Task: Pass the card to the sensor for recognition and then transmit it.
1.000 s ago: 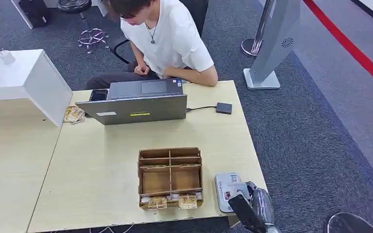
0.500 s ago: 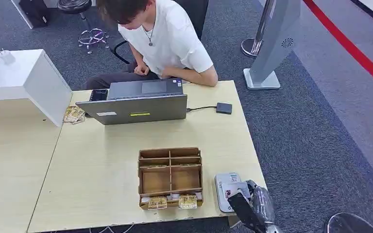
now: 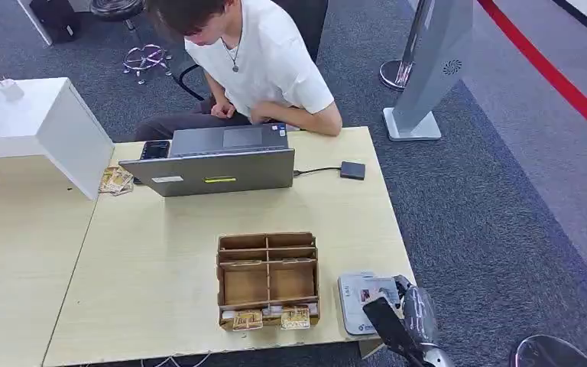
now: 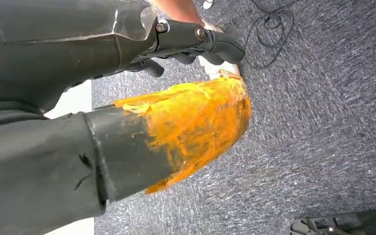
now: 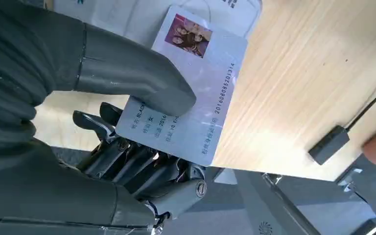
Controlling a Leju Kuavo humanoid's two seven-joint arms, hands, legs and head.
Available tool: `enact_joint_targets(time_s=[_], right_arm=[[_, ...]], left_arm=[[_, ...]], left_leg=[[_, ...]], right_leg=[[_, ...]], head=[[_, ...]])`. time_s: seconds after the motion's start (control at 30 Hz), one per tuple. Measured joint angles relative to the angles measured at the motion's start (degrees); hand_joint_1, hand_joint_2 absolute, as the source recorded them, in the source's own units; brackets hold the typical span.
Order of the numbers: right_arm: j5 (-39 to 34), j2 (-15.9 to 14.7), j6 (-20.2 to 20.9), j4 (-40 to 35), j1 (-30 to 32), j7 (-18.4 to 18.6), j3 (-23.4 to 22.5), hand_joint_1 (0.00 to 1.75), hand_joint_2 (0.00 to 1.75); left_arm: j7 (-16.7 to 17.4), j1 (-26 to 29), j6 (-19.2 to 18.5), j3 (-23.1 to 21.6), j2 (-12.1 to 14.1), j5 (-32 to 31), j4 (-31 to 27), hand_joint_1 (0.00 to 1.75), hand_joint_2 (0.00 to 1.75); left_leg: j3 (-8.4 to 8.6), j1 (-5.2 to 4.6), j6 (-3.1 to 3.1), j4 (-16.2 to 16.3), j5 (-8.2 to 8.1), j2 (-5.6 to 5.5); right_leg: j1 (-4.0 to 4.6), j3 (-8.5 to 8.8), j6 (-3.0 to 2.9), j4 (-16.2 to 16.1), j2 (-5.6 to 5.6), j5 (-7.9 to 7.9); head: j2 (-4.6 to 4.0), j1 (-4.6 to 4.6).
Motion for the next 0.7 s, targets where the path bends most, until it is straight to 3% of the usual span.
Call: enact_joint_targets(time_s=[0.33, 0.7], right_arm=[[0.3, 0.0, -0.5, -2.4, 0.0, 0.0, 0.0, 1.75, 1.75], [4.5, 0.0, -3.9, -7.4, 0.0, 0.0, 0.3, 1.75, 1.75]], left_arm=[[-0.2, 0.0, -0.1, 0.0, 0.0, -0.1, 0.0, 0.00, 0.00], [-0.2, 0.0, -0.6, 0.0, 0.1, -0.7, 0.0, 0.00, 0.00]], left_leg=[[0.00, 0.00, 0.00, 0.0, 0.00, 0.00], [-0.01, 0.00, 0.00, 0.0, 0.00, 0.00]], right_leg=[[0.00, 0.00, 0.00, 0.0, 0.00, 0.00], [0.00, 0.00, 0.00, 0.0, 0.00, 0.00]], head=[[0.00, 0.00], [0.00, 0.00]])
